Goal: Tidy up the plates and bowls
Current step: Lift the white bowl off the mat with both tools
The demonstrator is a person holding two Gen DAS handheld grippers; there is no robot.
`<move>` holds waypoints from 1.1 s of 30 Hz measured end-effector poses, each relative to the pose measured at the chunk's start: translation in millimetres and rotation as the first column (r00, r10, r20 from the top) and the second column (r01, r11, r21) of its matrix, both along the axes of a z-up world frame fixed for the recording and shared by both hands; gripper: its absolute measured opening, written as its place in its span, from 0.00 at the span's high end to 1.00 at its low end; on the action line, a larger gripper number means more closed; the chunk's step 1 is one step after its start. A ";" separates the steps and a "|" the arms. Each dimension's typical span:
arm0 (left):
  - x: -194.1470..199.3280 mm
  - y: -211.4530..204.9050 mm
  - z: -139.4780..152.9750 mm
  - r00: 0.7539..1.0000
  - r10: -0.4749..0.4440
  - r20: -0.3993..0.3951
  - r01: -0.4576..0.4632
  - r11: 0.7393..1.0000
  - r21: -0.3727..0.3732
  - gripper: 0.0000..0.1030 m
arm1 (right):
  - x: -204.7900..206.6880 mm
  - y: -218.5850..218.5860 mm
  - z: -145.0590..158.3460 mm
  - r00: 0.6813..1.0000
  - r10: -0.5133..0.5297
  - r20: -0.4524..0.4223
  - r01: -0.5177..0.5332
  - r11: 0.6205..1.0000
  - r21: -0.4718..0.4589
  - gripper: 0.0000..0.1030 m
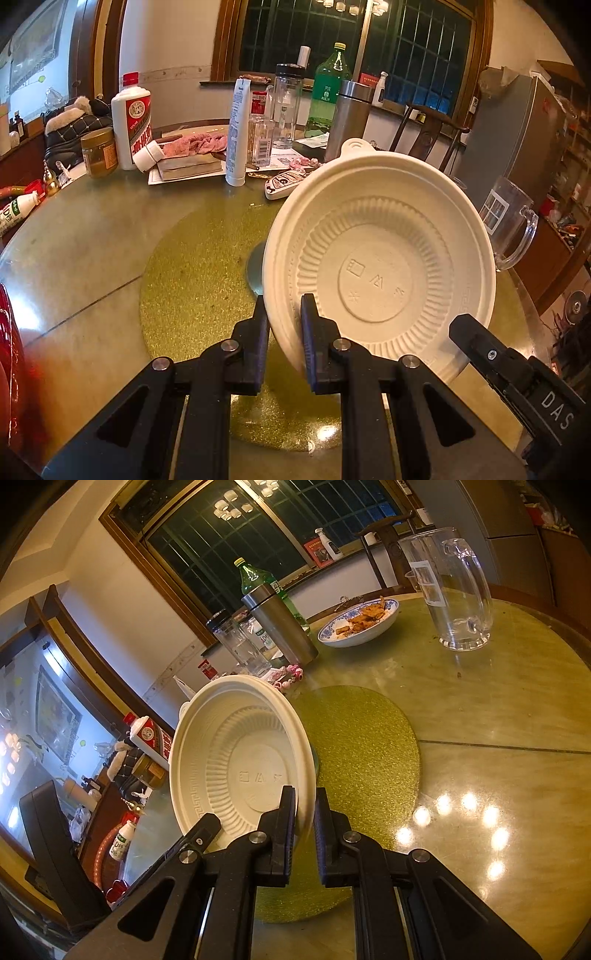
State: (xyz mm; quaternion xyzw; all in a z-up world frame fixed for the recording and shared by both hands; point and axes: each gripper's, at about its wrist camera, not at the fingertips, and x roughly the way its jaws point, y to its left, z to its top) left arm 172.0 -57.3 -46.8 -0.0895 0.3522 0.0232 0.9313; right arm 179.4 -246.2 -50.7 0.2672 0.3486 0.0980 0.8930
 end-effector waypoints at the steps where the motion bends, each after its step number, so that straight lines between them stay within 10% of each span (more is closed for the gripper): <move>1: -0.1 -0.3 0.2 1.000 0.000 0.001 0.000 1.000 0.002 0.86 | 0.2 -0.1 -0.5 1.000 0.000 0.000 0.000 1.000 0.000 0.91; 33: -3.6 -3.0 2.7 1.000 0.007 0.015 -0.007 1.000 0.023 0.86 | 1.0 -2.0 -2.4 1.000 -0.003 0.004 0.003 1.000 -0.005 0.91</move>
